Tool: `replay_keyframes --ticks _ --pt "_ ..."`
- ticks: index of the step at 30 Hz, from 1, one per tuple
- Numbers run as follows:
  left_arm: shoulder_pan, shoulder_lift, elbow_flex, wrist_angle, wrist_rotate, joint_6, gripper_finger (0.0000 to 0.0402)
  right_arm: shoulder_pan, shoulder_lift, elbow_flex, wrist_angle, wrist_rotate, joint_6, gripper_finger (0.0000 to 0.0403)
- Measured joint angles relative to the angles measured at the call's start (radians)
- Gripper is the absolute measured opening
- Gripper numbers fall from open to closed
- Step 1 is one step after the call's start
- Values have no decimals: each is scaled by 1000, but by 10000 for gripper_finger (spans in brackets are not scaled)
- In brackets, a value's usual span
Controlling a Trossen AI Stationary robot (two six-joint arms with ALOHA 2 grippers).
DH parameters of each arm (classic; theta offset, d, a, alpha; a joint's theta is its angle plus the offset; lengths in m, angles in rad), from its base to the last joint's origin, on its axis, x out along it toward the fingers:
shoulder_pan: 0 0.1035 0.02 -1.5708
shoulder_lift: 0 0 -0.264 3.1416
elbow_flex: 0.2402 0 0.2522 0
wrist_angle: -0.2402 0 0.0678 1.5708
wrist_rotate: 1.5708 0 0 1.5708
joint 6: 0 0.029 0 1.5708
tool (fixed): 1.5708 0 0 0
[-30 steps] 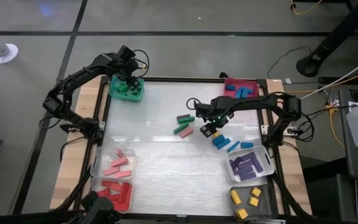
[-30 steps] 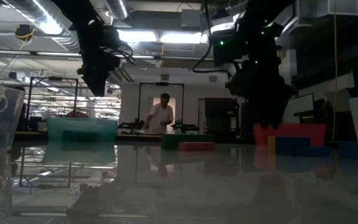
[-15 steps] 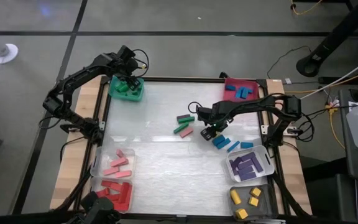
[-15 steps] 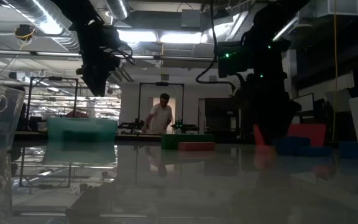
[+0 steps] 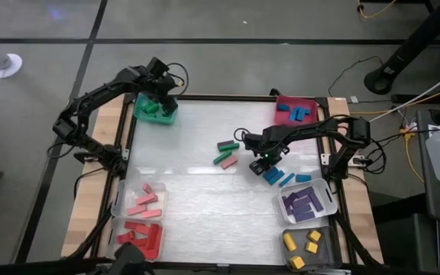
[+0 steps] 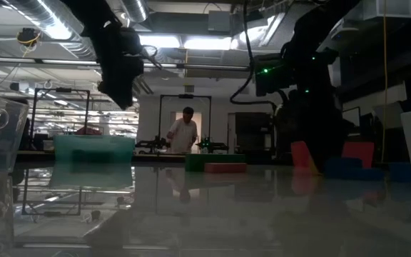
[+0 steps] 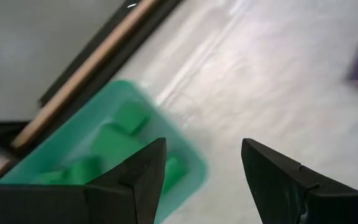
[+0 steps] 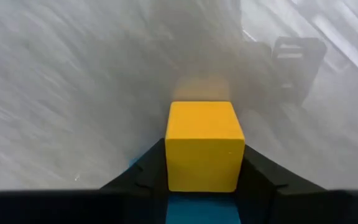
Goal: Sort blocks
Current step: Put the yellow block into the black bin
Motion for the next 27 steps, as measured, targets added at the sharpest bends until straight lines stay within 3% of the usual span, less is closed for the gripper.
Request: replay_keyframes --ticks 3,7,18,24,27 --pt "-35 0 0 19 66 0 198 0 2 28 7 -4 -5 128" --pt "-100 0 0 65 130 0 198 0 2 92 6 -94 -86 128" --pt "-326 0 0 158 139 -3 198 48 2 324 -10 -624 -184 128" --pt "-439 0 0 159 140 -13 198 202 1 422 -148 -661 -184 132" --pt "-491 0 0 194 140 -47 198 305 1 438 -237 -615 -184 133"
